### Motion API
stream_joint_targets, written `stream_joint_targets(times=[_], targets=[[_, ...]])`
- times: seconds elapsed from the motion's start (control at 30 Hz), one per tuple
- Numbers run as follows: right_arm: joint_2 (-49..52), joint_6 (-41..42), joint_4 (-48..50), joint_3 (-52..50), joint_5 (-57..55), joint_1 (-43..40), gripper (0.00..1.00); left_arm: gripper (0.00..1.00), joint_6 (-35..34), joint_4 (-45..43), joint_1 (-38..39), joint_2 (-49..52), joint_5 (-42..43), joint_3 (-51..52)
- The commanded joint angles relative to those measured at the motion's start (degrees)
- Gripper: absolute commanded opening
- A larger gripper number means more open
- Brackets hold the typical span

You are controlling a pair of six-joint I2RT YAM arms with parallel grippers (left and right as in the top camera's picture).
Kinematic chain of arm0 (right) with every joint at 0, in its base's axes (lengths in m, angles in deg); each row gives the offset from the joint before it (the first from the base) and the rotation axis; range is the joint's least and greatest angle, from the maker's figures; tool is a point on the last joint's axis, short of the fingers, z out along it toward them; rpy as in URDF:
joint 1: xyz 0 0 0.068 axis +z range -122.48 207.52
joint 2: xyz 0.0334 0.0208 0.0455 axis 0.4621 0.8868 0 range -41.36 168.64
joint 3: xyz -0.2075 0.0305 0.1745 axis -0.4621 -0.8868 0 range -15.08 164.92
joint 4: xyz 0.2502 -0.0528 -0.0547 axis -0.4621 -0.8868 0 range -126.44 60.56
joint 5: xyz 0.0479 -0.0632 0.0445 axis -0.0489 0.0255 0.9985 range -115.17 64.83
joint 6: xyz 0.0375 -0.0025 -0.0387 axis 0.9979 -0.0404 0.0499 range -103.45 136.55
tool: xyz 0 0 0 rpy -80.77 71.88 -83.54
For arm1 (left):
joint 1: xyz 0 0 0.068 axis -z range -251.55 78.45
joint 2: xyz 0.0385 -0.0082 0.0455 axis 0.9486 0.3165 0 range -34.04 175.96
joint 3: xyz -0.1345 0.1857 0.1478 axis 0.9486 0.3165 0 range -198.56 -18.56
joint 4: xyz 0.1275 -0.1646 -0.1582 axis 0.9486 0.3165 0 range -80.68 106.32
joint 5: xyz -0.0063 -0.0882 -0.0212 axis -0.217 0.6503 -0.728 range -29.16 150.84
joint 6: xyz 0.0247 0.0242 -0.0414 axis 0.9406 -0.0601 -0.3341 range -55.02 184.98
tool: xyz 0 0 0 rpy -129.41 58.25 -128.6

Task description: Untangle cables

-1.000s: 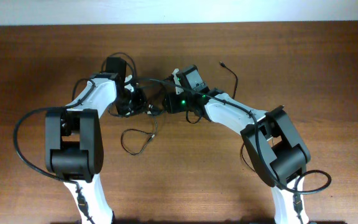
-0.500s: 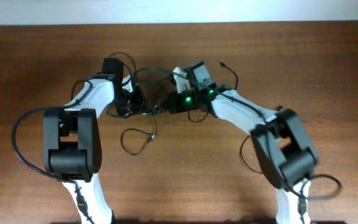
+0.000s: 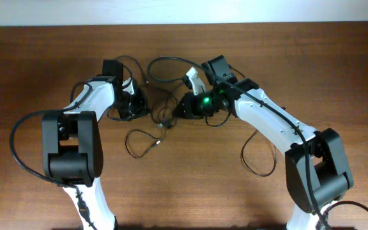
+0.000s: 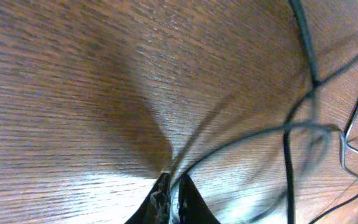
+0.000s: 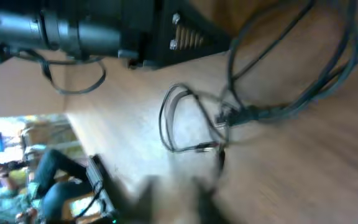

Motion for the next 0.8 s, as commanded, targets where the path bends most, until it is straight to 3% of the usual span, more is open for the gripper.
stream_joint_targets(times=[0.0,0.07,0.13,0.27,0.37,0.5,0.6,0.77], targets=[[-0.55,-0.66,2.16,0.07,-5.62,-0.09,0.55,0.07,-0.07,-0.11,-0.46,-0.81,0.59,0.35],[-0.55,-0.66,2.62,0.07,-8.00,-0.04,0.69,0.07,-0.07,-0.11,-0.46,-0.81,0.57,0.35],[-0.55,-0.61,1.18,0.04,-12.52,-0.04,0.75,0.08,-0.04,-0.11,-0.55,-0.81,0.57,0.35],[-0.44,-0.17,-2.34,-1.27,-20.65,-0.04,0.76,0.09,0.20,-0.09,-1.36,-0.81,2.36,0.35],[1.14,5.20,-0.50,-1.44,-24.83,-0.02,0.66,0.10,0.20,-0.09,-1.73,-0.81,2.56,0.35],[4.57,5.57,6.99,-1.44,-26.84,1.46,0.39,0.12,0.17,-0.09,-1.73,-0.81,2.54,0.35],[8.55,5.57,13.20,-1.44,-37.29,3.17,0.42,0.12,0.17,-0.09,-1.73,-0.81,2.56,0.35],[14.67,5.60,20.35,-1.44,-39.01,3.34,0.44,0.12,0.15,-0.31,-1.66,-0.81,2.73,0.35]])
